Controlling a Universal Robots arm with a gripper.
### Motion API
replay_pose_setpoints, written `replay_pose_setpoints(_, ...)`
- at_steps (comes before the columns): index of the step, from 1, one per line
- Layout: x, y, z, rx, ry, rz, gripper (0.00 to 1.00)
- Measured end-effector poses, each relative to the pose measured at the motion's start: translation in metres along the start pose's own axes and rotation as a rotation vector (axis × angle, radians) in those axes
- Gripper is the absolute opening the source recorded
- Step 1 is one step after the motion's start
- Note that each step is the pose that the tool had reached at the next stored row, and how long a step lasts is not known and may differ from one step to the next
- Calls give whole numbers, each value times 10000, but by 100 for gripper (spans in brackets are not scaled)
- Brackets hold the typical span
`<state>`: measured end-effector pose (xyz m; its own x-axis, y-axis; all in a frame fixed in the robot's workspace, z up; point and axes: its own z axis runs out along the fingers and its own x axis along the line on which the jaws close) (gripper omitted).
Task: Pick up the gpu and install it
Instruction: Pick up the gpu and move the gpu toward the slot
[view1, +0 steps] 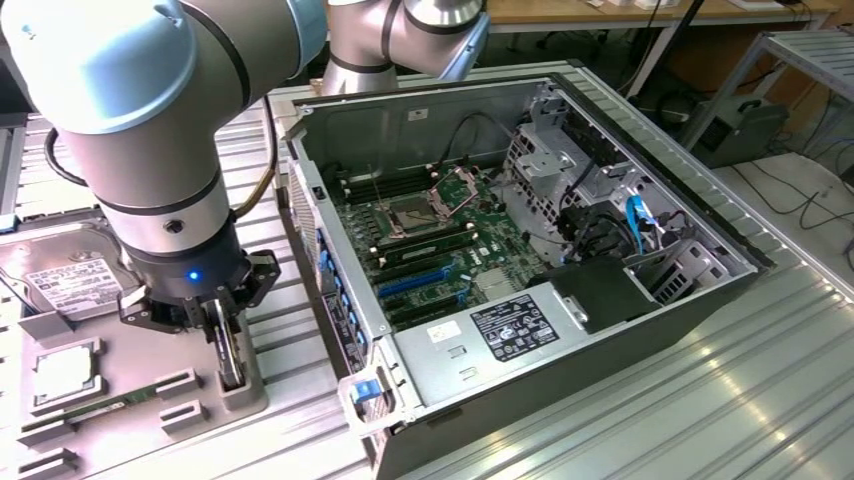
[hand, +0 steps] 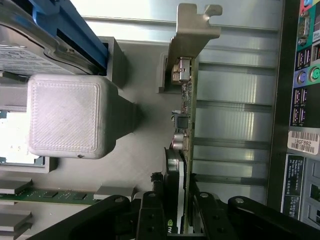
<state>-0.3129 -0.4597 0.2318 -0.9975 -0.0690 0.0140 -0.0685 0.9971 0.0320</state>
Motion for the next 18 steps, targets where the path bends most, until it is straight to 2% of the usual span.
replay_pose_setpoints(15, 0, 0, 0, -1, -1, 0, 28)
replay_pose_setpoints(18, 1, 1, -31, -35, -2, -1, 28)
